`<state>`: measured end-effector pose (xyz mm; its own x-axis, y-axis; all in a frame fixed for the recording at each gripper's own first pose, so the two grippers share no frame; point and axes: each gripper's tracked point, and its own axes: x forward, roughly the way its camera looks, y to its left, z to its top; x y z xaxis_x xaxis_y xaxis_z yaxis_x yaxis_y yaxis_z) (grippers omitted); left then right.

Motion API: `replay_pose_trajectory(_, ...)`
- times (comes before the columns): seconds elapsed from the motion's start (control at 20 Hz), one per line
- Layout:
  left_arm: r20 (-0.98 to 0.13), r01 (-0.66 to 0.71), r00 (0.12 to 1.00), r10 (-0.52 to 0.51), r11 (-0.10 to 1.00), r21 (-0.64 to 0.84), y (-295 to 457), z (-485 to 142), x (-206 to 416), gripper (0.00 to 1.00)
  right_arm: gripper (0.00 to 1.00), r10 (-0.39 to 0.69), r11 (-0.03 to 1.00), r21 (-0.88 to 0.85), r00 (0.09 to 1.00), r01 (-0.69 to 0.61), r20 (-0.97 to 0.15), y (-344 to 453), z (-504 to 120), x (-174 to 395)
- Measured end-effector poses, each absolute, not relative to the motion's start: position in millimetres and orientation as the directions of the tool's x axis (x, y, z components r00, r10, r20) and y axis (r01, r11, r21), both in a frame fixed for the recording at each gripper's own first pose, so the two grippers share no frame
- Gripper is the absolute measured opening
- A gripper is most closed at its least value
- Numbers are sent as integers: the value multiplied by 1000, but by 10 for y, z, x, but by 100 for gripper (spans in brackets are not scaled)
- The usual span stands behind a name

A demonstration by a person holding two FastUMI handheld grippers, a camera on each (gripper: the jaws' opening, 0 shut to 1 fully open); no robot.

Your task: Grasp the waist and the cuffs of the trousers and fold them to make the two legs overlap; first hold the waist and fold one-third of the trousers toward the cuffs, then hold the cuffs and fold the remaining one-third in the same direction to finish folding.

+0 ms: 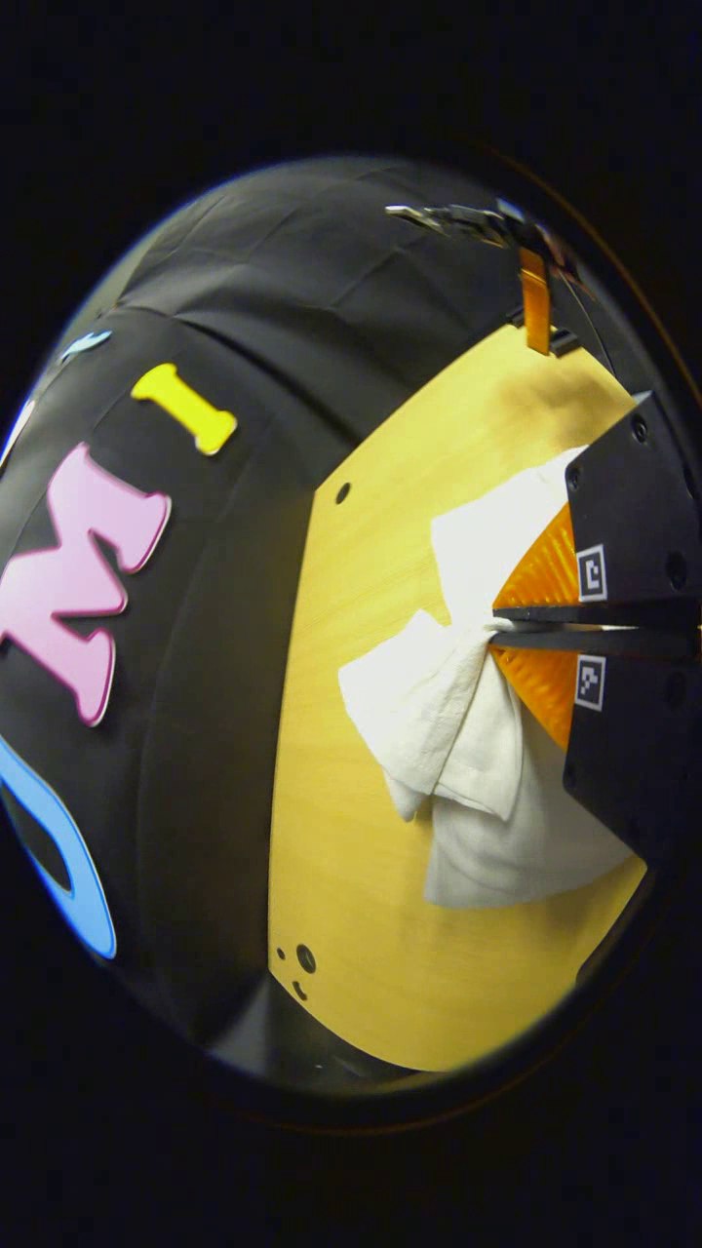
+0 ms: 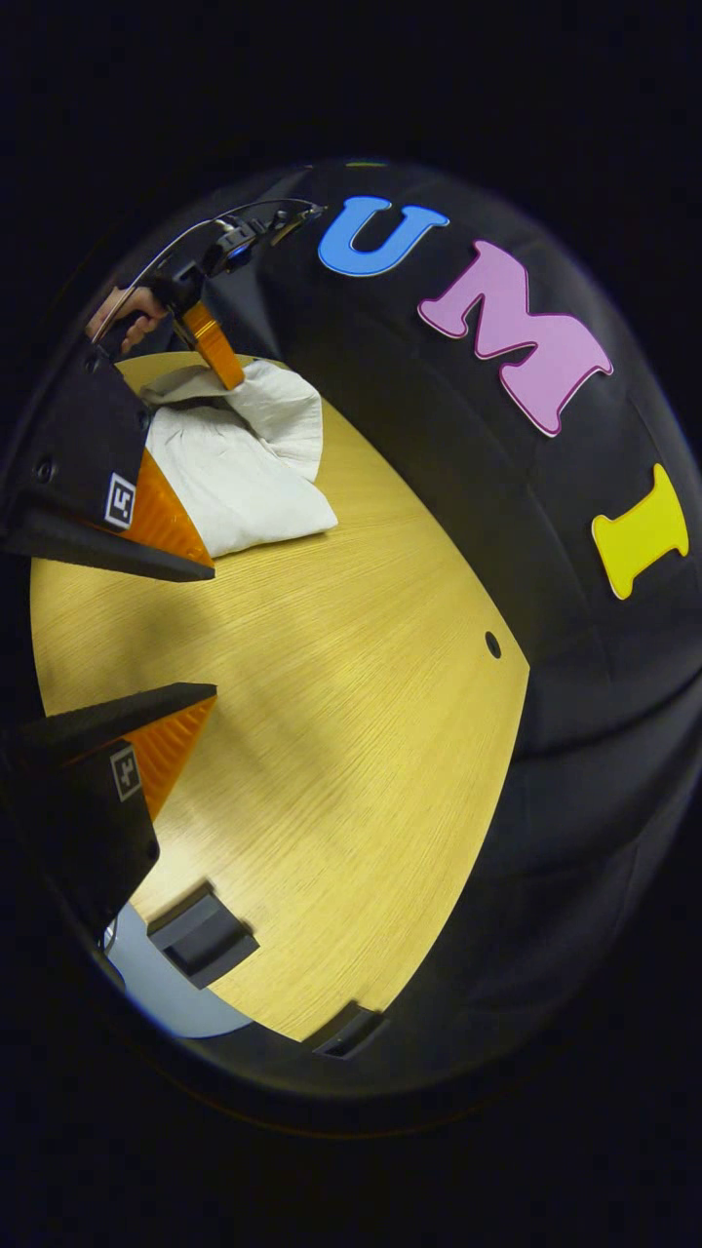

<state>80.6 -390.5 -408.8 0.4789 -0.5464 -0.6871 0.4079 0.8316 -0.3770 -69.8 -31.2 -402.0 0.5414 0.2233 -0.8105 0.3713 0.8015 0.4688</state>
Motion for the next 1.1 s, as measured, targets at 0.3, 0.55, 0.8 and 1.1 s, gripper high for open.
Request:
replay_pose_trajectory(0.3, -728, 596, 390, -563, 758, -267, -4080, -4344, 366, 8, 65, 213, 794, 463, 533, 393, -819, -434, -4065, -748)
replay_pose_trajectory(0.55, -715, 625, 314, -625, 703, -340, -4260, -4359, 13, 51, 65, 223, 805, 458, 524, 376, -822, -407, -4091, -703)
replay_pose_trajectory(0.8, -669, 616, 295, -682, 671, -413, -4274, -4119, -60, 76, 65, 248, 815, 466, 520, 344, -817, -276, -4085, -591)
replay_pose_trajectory(1.1, -629, 511, 388, -674, 725, -462, -3809, -3767, 63, 85, 65, 286, 818, 491, 529, 299, -799, -11, -4003, -431)
